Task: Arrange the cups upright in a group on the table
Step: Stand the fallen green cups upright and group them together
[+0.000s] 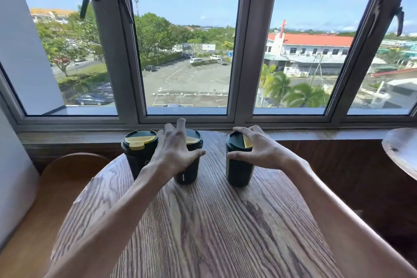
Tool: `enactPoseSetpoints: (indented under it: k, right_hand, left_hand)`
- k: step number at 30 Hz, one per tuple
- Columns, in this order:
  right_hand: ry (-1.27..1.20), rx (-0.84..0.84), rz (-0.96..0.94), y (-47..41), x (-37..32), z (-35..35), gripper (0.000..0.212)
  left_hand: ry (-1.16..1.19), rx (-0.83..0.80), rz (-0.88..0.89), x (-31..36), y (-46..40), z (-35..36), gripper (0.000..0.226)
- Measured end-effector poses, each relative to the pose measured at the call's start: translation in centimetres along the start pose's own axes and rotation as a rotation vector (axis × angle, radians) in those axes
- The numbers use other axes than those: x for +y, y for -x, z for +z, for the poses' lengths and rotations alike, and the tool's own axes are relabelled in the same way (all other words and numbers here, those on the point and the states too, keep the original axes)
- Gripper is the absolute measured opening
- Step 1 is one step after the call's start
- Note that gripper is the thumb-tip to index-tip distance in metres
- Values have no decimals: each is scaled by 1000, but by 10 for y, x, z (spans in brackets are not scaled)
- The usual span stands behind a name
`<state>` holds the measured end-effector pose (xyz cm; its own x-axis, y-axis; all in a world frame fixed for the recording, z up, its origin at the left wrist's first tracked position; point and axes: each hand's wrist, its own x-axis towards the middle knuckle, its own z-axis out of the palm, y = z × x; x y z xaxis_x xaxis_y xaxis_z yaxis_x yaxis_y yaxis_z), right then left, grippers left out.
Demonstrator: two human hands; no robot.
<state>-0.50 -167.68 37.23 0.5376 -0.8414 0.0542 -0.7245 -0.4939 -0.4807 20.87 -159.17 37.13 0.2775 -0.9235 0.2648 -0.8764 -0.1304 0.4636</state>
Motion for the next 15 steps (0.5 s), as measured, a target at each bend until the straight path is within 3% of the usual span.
enactPoseSetpoints:
  k: [7, 15]
  right_hand:
    - [-7, -1, 0, -2, 0, 0, 88]
    - [-12, -3, -13, -2, 1, -1, 88]
  left_hand:
    - [9, 102, 116, 29, 66, -3, 96]
    - [-37, 101, 21, 33, 83, 18, 98]
